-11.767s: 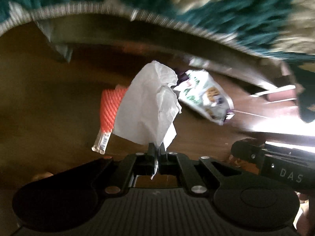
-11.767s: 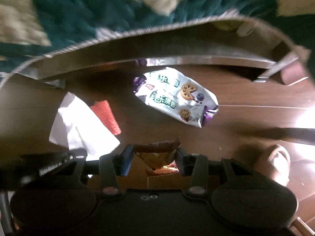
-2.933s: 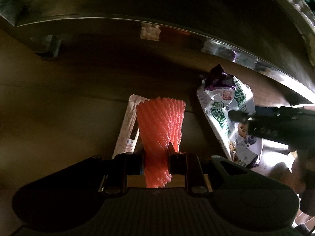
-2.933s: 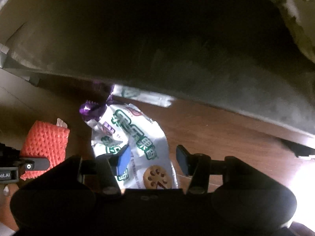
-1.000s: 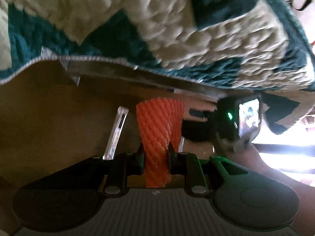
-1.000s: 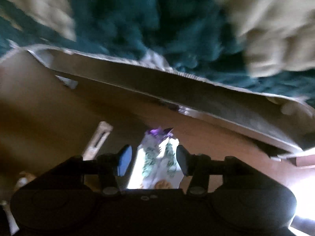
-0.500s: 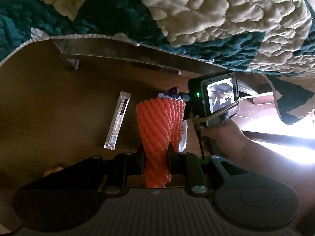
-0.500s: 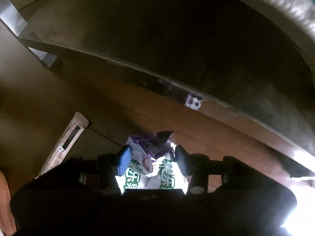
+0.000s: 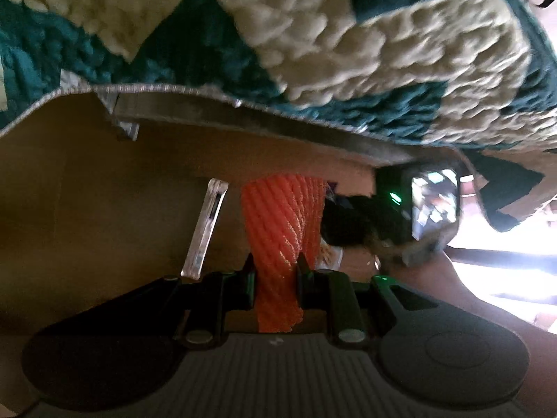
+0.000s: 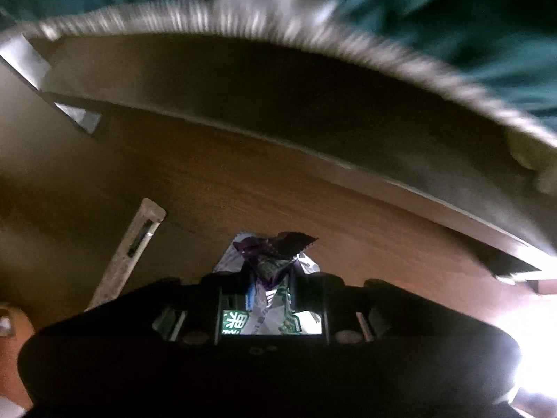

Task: Collect trash
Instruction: 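Lift the red net and snack bag up off the floor with both tools, then carry the red net and snack bag over the green bin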

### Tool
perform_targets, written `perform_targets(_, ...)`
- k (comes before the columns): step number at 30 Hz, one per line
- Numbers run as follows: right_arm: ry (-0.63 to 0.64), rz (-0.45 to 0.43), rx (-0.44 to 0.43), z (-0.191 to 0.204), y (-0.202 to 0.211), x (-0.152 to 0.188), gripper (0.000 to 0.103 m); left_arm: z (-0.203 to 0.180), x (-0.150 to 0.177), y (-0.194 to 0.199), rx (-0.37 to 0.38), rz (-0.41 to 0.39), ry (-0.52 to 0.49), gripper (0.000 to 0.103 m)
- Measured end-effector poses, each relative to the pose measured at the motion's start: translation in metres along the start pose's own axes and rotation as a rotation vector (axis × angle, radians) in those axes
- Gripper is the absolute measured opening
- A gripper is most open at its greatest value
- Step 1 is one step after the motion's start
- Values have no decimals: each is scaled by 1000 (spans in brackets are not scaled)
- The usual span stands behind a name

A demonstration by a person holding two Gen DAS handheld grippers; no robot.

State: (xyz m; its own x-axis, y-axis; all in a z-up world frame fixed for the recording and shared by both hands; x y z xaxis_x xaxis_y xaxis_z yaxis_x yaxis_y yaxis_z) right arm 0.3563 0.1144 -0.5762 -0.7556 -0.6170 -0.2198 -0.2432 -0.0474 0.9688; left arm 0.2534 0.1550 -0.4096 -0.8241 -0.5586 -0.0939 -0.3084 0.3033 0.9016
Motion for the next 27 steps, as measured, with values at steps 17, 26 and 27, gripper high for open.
perform_targets(17,-122,-196,74,-49,261,6,17,-91,7,92,148,-202,-182,20)
perform_targets(26,-142,-404,133,-78,421,23,17,-158,38,186,171,-294,-324,20)
perform_targets(27,-142,-423,136,-82,434,27,17,-168,40,198,171,-314,-346,20)
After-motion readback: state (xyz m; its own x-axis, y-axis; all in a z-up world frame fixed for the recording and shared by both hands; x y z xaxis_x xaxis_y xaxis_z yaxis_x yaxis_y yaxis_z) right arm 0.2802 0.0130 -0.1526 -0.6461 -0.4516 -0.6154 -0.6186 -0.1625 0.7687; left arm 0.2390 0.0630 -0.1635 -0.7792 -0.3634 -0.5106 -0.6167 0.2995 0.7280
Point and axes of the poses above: each gripper's, at about its wrist camera, not at the fingertips, and y roughly against the way its jaws point, z to its left, x to its underside, the point moved 10 cm from there along -y, roughly the way its jaws point, and after that the axes turned 10 degrees about x, right-handed, at the moved point
